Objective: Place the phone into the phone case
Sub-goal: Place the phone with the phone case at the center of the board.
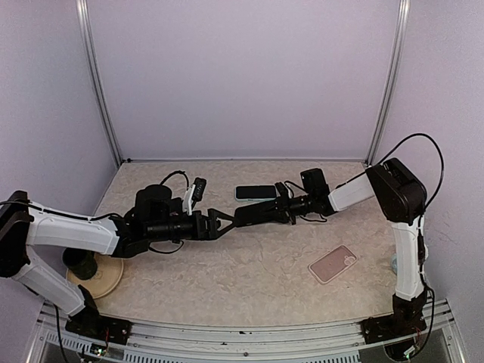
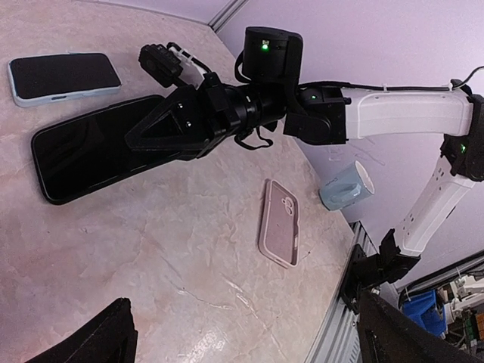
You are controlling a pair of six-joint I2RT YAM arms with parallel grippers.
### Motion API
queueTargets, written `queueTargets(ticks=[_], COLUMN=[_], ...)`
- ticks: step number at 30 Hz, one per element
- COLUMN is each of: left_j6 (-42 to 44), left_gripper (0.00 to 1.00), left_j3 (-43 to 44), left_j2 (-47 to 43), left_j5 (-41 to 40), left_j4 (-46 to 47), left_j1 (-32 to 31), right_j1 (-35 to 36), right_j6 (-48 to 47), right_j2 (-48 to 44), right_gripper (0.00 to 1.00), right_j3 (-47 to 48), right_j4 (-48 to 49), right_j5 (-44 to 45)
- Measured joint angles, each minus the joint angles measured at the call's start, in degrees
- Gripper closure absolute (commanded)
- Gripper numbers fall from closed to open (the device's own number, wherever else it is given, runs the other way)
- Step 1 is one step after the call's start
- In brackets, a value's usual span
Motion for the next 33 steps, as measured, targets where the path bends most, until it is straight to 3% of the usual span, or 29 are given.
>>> queueTargets(ticks=[5,33], left_j6=[-0.3,-1.0], left_gripper=[0.01,0.01], left_j3=[0.0,-0.1], left_j2=[0.0,0.2], left_j5=[0.0,0.5], left_j4=[0.5,1.9], left_j1=[0.0,0.0], right_j1=[-0.2,-1.5], right_j6=[-1.1,-9.3], right_j2=[1.6,2.0], right_gripper=[0.74,0.48], right_j3=[1.9,4.8], right_j4=[-1.2,-11.9], right_j5=[-0.7,1.0])
